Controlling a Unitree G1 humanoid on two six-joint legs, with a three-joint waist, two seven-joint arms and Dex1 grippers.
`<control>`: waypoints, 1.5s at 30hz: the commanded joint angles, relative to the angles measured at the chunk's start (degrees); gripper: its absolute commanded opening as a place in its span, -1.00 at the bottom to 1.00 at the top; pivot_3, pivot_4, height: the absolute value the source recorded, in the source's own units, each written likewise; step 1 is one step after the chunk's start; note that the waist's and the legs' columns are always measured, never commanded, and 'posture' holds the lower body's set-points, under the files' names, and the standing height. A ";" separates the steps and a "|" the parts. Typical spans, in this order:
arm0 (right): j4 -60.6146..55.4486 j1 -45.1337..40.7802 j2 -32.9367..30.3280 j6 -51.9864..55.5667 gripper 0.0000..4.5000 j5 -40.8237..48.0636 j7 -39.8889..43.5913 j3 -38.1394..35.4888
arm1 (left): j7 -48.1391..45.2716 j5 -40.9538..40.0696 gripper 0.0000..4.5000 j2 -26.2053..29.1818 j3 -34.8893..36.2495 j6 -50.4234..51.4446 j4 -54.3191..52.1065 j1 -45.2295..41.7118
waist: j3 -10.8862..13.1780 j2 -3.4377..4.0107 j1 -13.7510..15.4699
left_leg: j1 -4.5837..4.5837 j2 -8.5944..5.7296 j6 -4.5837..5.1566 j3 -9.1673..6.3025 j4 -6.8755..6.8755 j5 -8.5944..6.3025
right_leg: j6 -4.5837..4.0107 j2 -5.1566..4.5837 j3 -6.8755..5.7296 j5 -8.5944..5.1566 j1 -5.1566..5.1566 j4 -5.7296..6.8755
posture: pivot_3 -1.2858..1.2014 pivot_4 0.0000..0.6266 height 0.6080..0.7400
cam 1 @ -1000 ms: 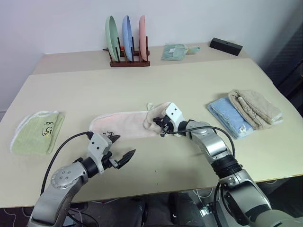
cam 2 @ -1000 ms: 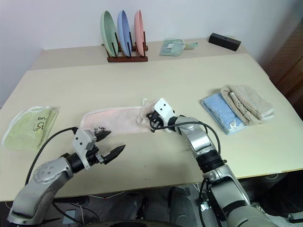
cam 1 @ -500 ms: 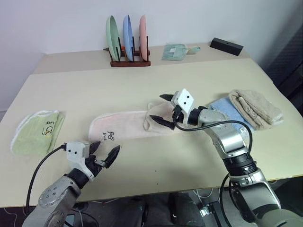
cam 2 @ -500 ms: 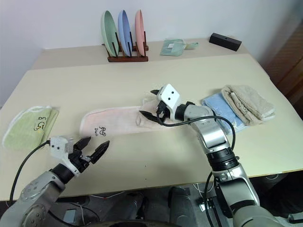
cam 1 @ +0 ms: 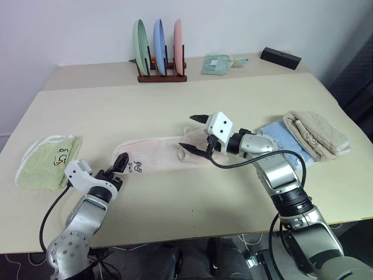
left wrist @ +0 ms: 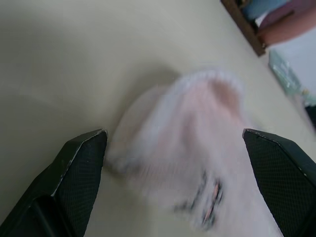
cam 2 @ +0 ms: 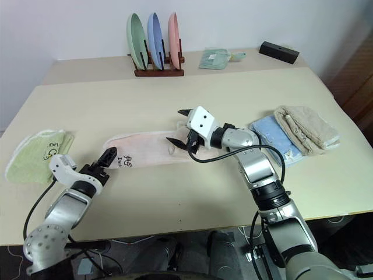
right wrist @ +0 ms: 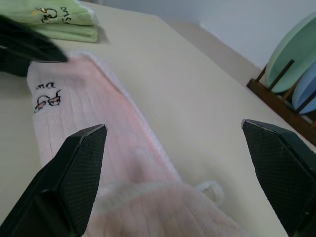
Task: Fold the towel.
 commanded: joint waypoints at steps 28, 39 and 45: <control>1.11 0.23 -1.76 -0.45 1.00 -2.56 -4.42 -2.86 | -26.37 6.37 -0.99 29.55 -12.07 -1.81 -4.86 -14.67 | 0.00 -0.07 1.14 | -0.03 -0.04 -0.01 0.02 0.02 0.01 | 0.00 0.00 0.04 0.00 0.01 -0.01 | 0.03 -0.52 1.00; 0.21 1.72 -2.77 0.42 1.00 -3.50 -6.88 -4.61 | -41.23 27.88 -0.99 29.71 -38.17 -0.98 3.16 -22.02 | 0.01 -0.03 -0.96 | -0.10 0.06 -0.08 0.13 -0.26 0.04 | -0.01 0.09 0.16 0.00 -0.31 0.06 | 0.03 -0.52 1.00; -0.64 2.39 -2.78 1.04 1.00 -3.70 -7.29 -4.65 | -44.15 28.18 -0.74 28.27 -36.65 0.99 3.25 -21.08 | 0.01 -0.03 -0.52 | -0.15 0.04 -0.07 0.12 -0.18 0.04 | -0.01 0.06 0.15 0.00 -0.29 0.04 | 0.03 -0.52 1.00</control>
